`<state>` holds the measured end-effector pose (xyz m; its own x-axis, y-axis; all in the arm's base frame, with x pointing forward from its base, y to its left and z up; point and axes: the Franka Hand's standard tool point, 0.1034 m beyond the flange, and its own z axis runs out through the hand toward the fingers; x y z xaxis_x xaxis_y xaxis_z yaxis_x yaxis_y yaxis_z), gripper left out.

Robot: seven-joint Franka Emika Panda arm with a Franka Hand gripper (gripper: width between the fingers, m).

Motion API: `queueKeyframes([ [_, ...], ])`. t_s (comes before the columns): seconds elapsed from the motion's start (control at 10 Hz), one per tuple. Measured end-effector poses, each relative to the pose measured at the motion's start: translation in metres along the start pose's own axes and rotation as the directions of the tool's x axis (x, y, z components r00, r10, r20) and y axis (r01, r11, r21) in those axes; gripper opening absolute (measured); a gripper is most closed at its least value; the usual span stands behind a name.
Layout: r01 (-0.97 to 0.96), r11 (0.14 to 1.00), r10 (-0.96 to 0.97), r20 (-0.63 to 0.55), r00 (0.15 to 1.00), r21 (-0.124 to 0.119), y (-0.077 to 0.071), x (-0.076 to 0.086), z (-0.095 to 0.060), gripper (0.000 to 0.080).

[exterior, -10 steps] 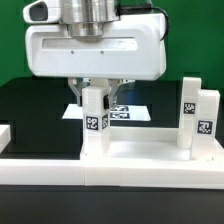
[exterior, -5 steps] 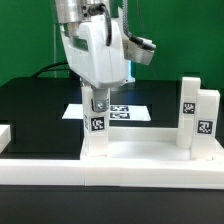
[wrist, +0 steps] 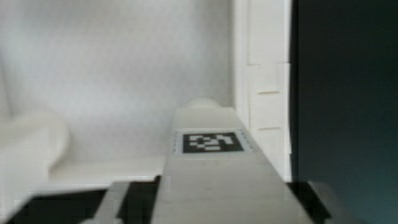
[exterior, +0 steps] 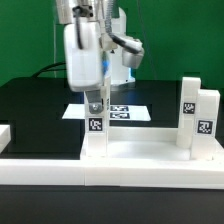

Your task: Assemble desk

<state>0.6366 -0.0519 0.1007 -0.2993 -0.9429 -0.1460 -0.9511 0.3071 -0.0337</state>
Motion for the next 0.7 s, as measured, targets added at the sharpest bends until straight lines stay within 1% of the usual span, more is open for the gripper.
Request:
queueKeyframes([
  [0.1, -0.079, 0.997, 0.079, 0.003, 0.997, 0.024, 0.0013, -0.0013, 0.0000, 0.0288],
  [0.2, -0.037, 0.999, 0.037, 0.003, 0.999, 0.022, 0.0012, -0.0010, 0.0000, 0.0294],
  [0.3, -0.005, 1.000, 0.005, 0.002, 1.000, 0.021, 0.0014, -0.0011, 0.0005, 0.0452],
  [0.4, 0.034, 0.999, -0.034, -0.003, 0.999, 0.019, 0.0018, -0.0013, 0.0007, 0.0452],
  [0.5, 0.278, 0.961, -0.278, -0.020, 0.961, -0.002, 0.0041, -0.0022, 0.0013, 0.0576],
  [0.6, 0.479, 0.877, -0.480, -0.018, 0.877, -0.036, 0.0063, -0.0051, 0.0007, 0.0634],
  [0.7, 0.603, 0.796, -0.604, -0.007, 0.797, -0.061, 0.0091, -0.0097, 0.0002, 0.0634],
])
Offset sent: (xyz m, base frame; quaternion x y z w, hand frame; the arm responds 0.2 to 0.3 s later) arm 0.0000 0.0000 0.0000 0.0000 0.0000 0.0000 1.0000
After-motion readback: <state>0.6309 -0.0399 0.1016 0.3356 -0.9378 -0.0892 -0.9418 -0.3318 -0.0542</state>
